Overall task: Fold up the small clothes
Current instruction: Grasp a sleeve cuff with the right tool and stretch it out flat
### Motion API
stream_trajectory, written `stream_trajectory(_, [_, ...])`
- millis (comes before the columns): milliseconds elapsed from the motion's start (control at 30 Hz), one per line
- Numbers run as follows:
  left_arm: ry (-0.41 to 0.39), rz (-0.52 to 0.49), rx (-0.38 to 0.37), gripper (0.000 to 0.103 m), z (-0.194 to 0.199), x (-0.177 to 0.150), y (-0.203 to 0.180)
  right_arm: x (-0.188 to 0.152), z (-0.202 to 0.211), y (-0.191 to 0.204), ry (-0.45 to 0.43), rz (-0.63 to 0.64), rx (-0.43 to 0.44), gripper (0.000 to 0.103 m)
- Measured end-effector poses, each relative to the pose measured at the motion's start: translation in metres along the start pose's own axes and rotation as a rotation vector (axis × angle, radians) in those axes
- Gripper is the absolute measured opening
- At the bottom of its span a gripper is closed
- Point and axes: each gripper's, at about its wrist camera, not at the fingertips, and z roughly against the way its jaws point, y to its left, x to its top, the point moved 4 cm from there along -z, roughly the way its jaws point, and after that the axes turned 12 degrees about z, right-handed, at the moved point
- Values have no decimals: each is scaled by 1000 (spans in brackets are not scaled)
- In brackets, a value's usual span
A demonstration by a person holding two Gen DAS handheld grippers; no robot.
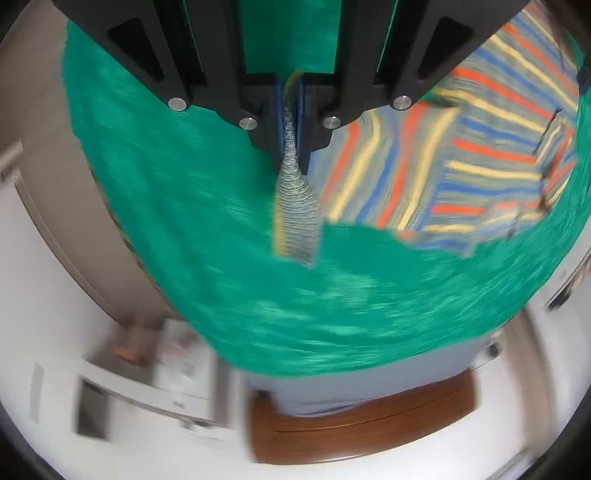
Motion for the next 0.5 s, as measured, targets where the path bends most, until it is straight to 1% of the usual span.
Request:
stream_trajectory(100, [8,4,9,96,-4,-1,0,-22,-4,-27,23,-47,-38,5])
stream_trajectory(200, [3,-10,27,96,-6,-4,-2,-39,-5,-38,35,-72,-49,5])
stream_trajectory(367, [-8,-48,56,96,-6,-8,-4,-65,-20,-54,79,-132,-45,5])
stream_trajectory(433, [-9,-49,58,96,-5,-8,-3,-72,-26,-62,77,-178,-19,4])
stream_trajectory(500, [-7,-45,56,96,-5,-8,-3,-76,-23,-67,66,-204,-1,4])
